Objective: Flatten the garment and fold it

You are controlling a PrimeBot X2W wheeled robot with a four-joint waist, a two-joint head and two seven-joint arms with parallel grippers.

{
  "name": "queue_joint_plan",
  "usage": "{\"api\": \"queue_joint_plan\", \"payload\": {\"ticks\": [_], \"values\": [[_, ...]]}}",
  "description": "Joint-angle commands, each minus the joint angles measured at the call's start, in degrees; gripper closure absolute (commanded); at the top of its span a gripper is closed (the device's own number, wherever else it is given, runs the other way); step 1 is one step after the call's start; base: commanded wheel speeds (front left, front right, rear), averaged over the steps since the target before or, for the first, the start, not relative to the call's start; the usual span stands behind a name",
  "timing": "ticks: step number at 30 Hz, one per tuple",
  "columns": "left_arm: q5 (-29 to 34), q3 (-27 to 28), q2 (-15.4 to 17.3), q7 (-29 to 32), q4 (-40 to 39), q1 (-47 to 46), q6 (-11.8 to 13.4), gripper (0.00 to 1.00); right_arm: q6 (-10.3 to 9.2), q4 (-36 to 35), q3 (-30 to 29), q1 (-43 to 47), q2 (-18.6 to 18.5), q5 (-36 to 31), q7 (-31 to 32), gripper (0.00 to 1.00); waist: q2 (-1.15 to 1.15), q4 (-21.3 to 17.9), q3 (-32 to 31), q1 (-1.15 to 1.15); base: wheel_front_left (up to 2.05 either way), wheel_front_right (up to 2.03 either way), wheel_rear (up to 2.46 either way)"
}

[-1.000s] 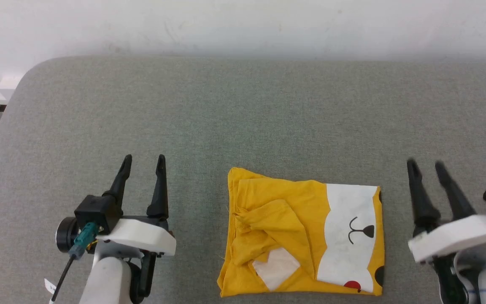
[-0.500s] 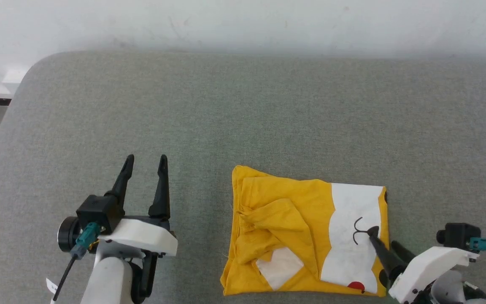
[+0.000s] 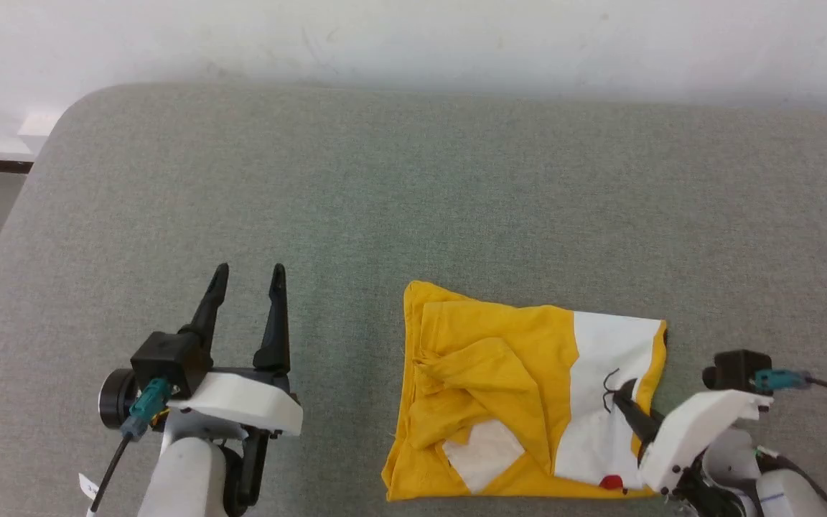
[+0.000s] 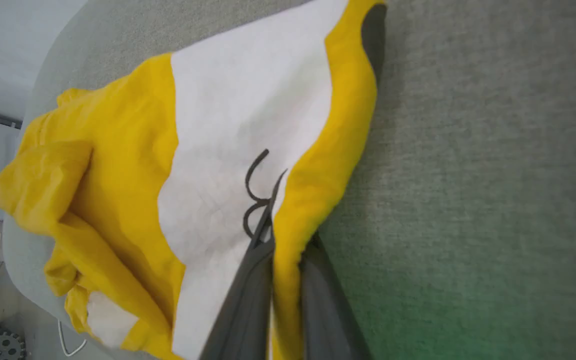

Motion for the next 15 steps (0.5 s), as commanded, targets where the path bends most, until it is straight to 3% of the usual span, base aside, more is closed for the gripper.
{"api": "queue_joint_plan", "payload": {"ticks": [1, 9, 15], "values": [[0.1, -0.1, -0.1, -0.3, 0.1, 0.4, 0.2, 0.0, -0.12, -0.5, 0.3, -1.2, 0.4, -3.1, -0.3, 1.0, 0.0, -0.1, -0.1, 0.0, 0.0, 0.0, 0.0], [0.1, 1.2, -0.1, -0.3, -0.6, 1.1, 0.7, 0.0, -0.12, -15.6, 7.8, -8.9, -0.6, -31.9, 5.3, 1.0, 0.0, -3.1, 0.1, 0.0, 0.0, 0.0, 0.0], [0.5, 1.9, -0.1, -0.3, -1.4, 1.1, 0.8, 0.0, -0.12, -18.7, 16.7, -16.3, -8.2, -37.0, 8.1, 1.0, 0.0, -7.6, 1.0, 0.0, 0.0, 0.0, 0.0]]}}
